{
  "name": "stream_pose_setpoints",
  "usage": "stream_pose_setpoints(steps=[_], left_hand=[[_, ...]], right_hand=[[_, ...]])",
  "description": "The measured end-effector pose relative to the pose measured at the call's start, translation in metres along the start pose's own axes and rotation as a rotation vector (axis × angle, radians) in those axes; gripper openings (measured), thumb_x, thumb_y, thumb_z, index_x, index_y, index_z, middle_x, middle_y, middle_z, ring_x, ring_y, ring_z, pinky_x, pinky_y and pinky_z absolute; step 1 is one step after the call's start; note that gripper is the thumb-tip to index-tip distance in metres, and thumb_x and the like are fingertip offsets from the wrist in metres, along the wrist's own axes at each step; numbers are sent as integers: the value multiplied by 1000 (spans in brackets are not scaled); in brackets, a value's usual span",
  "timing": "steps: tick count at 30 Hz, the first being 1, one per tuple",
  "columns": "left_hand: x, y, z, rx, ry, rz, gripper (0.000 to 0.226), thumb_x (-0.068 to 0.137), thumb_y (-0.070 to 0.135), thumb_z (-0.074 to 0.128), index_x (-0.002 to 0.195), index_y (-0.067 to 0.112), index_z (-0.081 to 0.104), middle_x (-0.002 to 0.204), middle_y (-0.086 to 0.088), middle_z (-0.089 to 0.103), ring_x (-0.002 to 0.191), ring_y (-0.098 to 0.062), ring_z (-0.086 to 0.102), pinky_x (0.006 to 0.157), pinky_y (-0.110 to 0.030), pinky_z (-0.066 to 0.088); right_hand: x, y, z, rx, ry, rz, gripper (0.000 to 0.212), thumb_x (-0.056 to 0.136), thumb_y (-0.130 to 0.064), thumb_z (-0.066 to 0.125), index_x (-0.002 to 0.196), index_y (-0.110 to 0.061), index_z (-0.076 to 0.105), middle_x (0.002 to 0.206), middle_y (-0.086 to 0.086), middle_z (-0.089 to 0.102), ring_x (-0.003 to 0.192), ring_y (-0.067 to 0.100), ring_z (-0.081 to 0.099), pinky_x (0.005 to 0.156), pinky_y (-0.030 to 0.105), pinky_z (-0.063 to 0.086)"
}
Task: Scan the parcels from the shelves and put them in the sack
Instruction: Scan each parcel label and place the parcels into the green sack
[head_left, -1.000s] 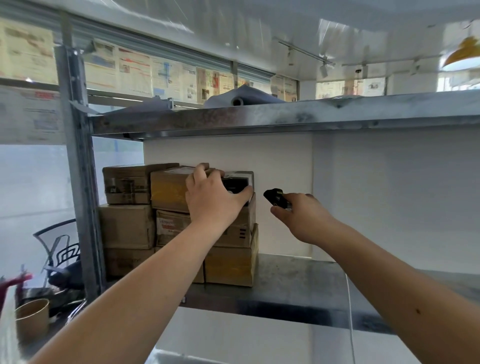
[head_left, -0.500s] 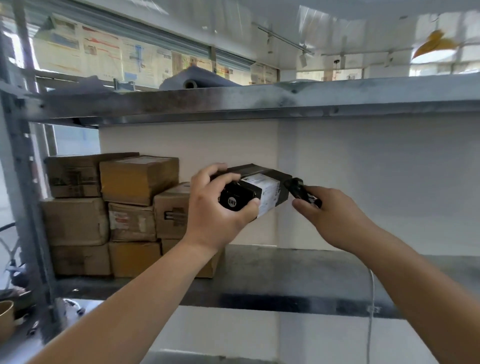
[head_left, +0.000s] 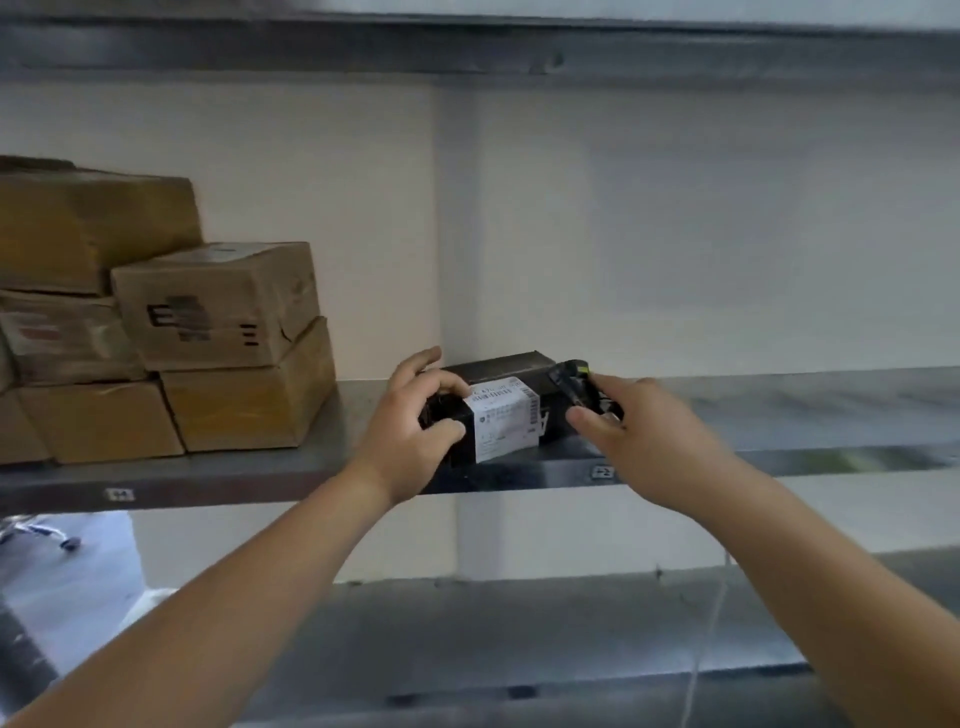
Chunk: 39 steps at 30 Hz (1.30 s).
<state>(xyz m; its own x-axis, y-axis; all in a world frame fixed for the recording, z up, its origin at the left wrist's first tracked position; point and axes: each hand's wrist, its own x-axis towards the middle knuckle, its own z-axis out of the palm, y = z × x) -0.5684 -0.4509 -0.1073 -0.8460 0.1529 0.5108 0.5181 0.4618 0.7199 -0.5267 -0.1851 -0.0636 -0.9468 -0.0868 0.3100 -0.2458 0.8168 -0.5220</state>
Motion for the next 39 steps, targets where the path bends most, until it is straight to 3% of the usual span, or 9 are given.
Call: stream_pose_setpoints(steps=[2, 4, 8, 13, 19, 23, 29, 34, 39], left_hand=[[11, 11, 4, -95, 37, -142, 14, 79, 38, 65, 90, 32, 72, 149, 3, 47, 139, -5, 43, 110, -22, 36], [25, 18, 9, -110, 121, -300, 31, 83, 55, 72, 92, 25, 72, 129, -4, 65, 124, -23, 60, 94, -33, 48], [37, 26, 15, -73, 17, -498, 80, 78, 73, 77, 142, 30, 54, 139, 9, 57, 125, -19, 57, 109, -38, 47], [32, 29, 17, -19, 17, -418, 123, 40, 80, 86, 147, 32, 50, 141, 7, 58, 124, -15, 59, 111, -39, 49], [30, 31, 11, 120, -1, -209, 119, 36, 78, 91, 144, 42, 55, 140, 9, 56, 122, -8, 59, 110, -37, 50], [24, 23, 15, 64, 41, -104, 107, 44, 61, 98, 139, 60, 48, 145, 11, 30, 114, 11, 45, 103, -8, 34], [29, 8, 13, -15, -34, -57, 105, 55, 49, 101, 138, 69, 41, 159, -1, 21, 149, -19, 32, 125, -37, 33], [32, -3, 7, -26, -73, 62, 112, 38, 64, 94, 134, 77, 39, 158, 7, 21, 144, -11, 36, 123, -39, 37], [31, -13, 6, -7, -94, 194, 108, 44, 58, 93, 134, 76, 36, 158, 10, 11, 149, -16, 34, 114, -7, 25]], right_hand=[[1, 2, -2, 16, -5, -14, 19, 100, -52, 54, 103, -34, 60, 83, 6, 57, 43, 10, 52, 36, 14, 31], [3, 2, -4, 35, -23, -27, 19, 100, -51, 55, 109, -35, 61, 84, 6, 56, 44, 12, 53, 35, 14, 31], [5, 4, -8, 55, -53, -43, 16, 101, -49, 55, 104, -34, 61, 85, 8, 55, 47, 17, 54, 35, 17, 31], [4, 11, -17, 57, -75, -31, 16, 102, -47, 54, 105, -34, 62, 81, 5, 49, 52, 20, 46, 34, 15, 28], [-4, 8, -21, 13, -90, -68, 17, 104, -49, 49, 111, -36, 58, 87, 3, 49, 48, 11, 52, 36, 15, 33], [-9, 0, -11, 59, -72, -68, 24, 105, -46, 49, 126, -38, 57, 90, 3, 57, 50, 6, 57, 41, 13, 36], [-23, -15, 1, 20, -54, 21, 32, 106, -49, 44, 133, -35, 54, 92, 0, 51, 65, 14, 52, 53, 25, 31], [-46, -42, 11, -178, -52, 32, 32, 105, -49, 43, 131, -33, 54, 93, -7, 46, 75, 6, 48, 59, 20, 34], [-77, -70, 22, -311, -112, 150, 39, 104, -54, 41, 137, -36, 53, 101, -3, 45, 80, 18, 57, 71, 35, 47]])
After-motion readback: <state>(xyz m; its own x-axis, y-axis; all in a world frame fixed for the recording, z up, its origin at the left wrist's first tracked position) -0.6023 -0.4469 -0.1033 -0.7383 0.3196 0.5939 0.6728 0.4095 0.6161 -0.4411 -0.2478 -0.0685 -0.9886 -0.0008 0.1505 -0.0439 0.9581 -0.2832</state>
